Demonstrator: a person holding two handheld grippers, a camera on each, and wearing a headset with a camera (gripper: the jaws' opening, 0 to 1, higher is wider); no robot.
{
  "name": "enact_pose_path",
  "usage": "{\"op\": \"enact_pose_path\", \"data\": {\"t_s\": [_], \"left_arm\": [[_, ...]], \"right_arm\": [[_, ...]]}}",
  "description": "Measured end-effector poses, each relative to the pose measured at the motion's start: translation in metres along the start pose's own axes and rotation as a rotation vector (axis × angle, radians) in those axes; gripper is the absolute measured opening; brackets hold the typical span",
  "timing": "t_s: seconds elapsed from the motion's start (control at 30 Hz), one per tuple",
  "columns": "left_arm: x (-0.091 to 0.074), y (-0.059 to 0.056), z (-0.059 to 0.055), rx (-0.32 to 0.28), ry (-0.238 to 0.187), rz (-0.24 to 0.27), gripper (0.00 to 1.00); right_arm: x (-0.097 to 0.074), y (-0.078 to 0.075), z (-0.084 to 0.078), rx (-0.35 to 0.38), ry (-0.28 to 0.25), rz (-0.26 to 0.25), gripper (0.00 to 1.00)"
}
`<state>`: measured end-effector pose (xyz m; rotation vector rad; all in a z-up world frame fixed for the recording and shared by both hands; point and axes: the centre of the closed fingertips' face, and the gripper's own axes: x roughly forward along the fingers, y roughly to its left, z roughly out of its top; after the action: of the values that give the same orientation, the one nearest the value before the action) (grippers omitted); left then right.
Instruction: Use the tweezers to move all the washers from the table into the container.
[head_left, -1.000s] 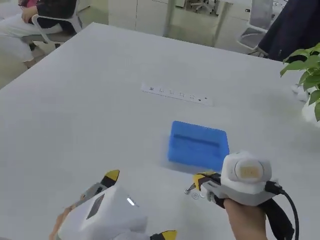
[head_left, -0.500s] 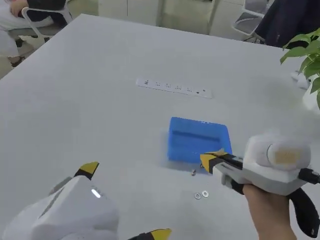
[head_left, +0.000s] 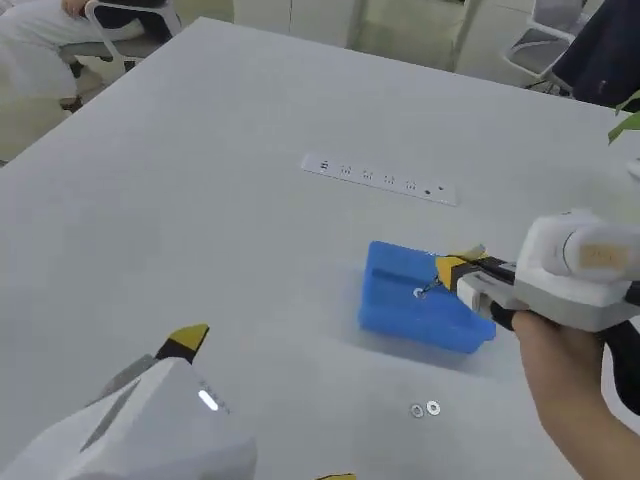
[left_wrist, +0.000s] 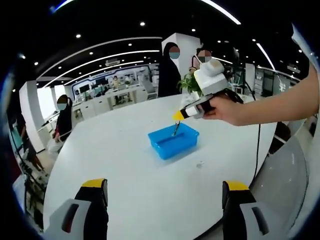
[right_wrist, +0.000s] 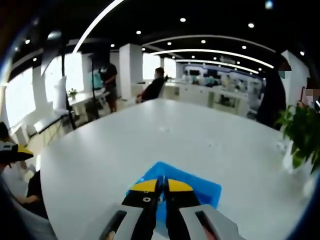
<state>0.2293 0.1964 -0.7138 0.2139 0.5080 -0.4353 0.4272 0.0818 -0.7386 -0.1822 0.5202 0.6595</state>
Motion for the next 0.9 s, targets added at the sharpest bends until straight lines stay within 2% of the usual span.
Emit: {"op": "enact_pose_path", "data": {"t_s": [0.07,0.13,0.2,0.23,0.3,0.37,0.47,0.57,0.7,0.83,0.9], "left_arm": [[0.0,0.001,-0.002,-0.004,0.005,0.002,0.97],[0.0,0.002,-0.003,-0.007,0.008,-0.002,0.97],[0.001,-0.001,-0.002,-0.011,0.002,-0.032,0.98],[0.002,-0.001,-0.001,-0.01,-0.002,-0.037,0.99],[0.003,0.0,-0.003,-0.002,0.011,-0.042,0.99],[0.003,0.002,-0.002,-0.01,0.006,-0.035,0.99],[0.003,0.001,0.001,-0.031,-0.008,-0.042,0.99],[0.003,0.002,0.002,-0.019,-0.009,-0.043,0.99],[0.003,0.0,0.002,-0.002,-0.003,-0.049,0.99],[0.002,-0.005,0.008,-0.001,-0.03,-0.076,0.99],[0.003,-0.005,0.01,0.006,-0.031,-0.069,0.99]], "right_arm": [[0.009,-0.004,-0.017,0.027,0.052,-0.01,0.02],[0.016,-0.006,-0.027,0.057,0.072,-0.012,0.02],[0.019,-0.004,-0.034,0.04,0.091,-0.01,0.02],[0.021,-0.003,-0.04,0.029,0.118,-0.008,0.02],[0.026,-0.003,-0.049,0.026,0.141,0.006,0.02],[0.03,-0.008,-0.054,0.015,0.158,-0.002,0.02],[0.031,-0.013,-0.054,0.016,0.157,-0.008,0.02],[0.033,-0.018,-0.054,0.014,0.164,-0.01,0.02],[0.034,-0.014,-0.055,0.013,0.167,-0.001,0.02],[0.033,-0.013,-0.056,-0.007,0.164,-0.011,0.02],[0.034,-0.014,-0.056,-0.011,0.17,-0.015,0.02]]}}
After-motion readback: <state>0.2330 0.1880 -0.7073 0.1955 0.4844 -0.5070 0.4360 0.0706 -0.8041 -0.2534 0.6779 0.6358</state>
